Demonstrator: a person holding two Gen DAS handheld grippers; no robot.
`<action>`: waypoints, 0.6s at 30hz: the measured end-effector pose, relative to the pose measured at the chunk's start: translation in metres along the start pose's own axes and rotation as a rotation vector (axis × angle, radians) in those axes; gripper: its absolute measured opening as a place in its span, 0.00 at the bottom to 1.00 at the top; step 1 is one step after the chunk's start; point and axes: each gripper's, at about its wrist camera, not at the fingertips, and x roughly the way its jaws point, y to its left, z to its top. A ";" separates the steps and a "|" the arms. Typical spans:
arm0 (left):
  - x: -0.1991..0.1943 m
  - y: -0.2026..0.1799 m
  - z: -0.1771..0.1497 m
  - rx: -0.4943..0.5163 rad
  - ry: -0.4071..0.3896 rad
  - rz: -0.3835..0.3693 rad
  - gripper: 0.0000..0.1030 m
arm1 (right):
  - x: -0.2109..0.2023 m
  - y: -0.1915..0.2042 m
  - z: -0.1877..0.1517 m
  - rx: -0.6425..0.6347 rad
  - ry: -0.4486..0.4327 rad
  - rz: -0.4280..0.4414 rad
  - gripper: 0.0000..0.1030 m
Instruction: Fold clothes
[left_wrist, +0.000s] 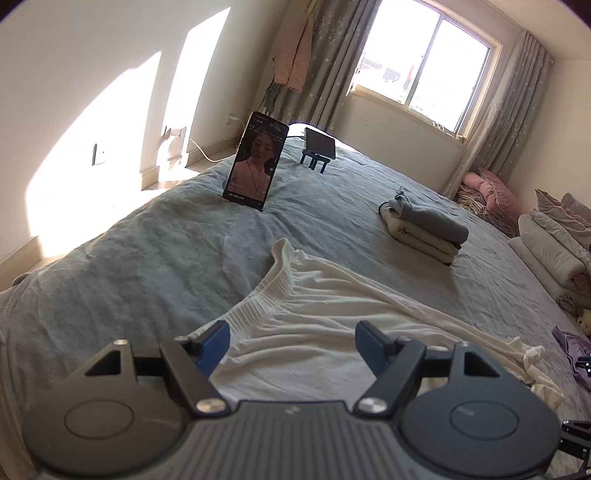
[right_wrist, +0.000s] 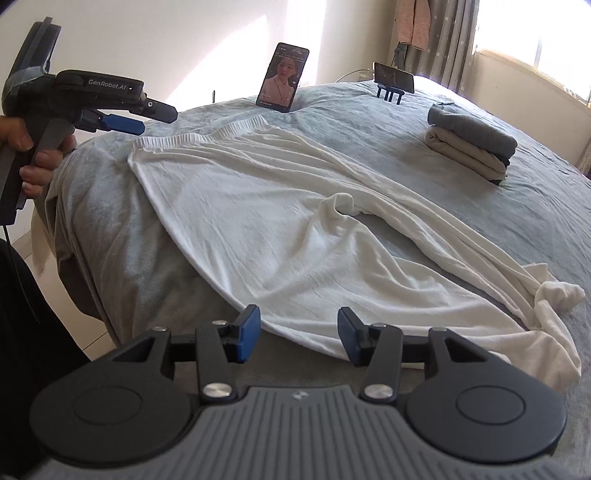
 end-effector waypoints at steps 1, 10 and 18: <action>0.004 -0.007 -0.002 0.014 0.009 -0.021 0.74 | 0.000 -0.004 -0.001 0.013 0.003 -0.012 0.50; 0.038 -0.055 -0.017 0.087 0.088 -0.150 0.74 | -0.001 -0.047 -0.017 0.131 0.015 -0.086 0.55; 0.056 -0.097 -0.034 0.171 0.151 -0.207 0.74 | -0.011 -0.075 -0.031 0.190 0.006 -0.137 0.61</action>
